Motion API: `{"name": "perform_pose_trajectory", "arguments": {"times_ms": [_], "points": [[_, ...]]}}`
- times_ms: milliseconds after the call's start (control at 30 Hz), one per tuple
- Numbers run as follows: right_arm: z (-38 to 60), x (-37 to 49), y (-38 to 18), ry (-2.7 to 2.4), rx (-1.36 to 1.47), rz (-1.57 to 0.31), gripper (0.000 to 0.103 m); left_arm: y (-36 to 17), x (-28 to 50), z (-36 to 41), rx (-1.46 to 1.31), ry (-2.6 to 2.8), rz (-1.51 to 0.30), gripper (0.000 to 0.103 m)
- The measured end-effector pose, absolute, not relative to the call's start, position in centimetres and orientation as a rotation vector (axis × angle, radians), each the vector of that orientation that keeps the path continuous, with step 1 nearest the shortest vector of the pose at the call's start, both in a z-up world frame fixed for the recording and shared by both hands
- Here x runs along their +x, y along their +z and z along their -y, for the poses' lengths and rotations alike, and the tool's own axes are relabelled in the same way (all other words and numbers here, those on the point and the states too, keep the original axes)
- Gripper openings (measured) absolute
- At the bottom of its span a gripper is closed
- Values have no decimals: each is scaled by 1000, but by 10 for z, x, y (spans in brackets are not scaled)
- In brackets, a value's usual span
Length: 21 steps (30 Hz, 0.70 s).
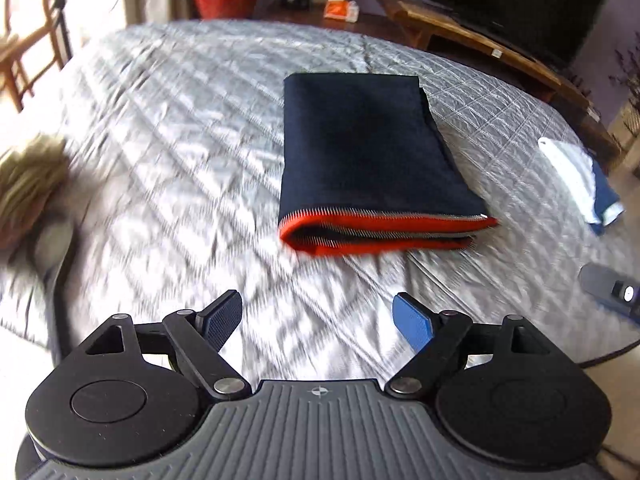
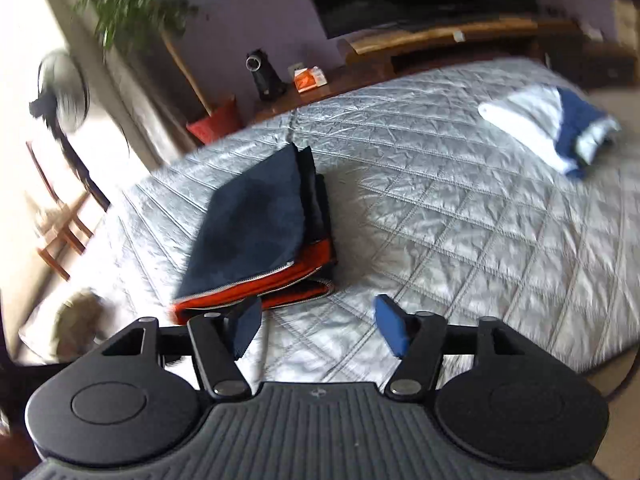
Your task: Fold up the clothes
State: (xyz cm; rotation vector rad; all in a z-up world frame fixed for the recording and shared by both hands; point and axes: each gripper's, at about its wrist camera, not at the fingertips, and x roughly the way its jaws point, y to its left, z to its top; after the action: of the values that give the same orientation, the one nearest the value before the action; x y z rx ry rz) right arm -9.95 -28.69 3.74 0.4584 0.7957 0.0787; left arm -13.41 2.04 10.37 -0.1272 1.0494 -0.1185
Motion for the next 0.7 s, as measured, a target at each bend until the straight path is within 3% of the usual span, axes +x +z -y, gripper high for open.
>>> {"name": "perform_pose_trajectory", "arguments": {"times_ms": [67,133,267,467,700], "points": [[281,-108,44,123,505,-809,61,121,-145,-17,-125,-115,-1061,88],[270,-120,46,102,460,-797,71,140,-158,-10,-81,-98,-1038,92],[260,-134,32,67,462,-815,65,168,-183,4,-30,-88,-991,99],[282,-131,20,-25,567,-877,67,176,-207,17,16,-75,-1034,100],[273,-133,29,-33,489,-899,67,197,-221,24,30,-75,-1016,101]]}}
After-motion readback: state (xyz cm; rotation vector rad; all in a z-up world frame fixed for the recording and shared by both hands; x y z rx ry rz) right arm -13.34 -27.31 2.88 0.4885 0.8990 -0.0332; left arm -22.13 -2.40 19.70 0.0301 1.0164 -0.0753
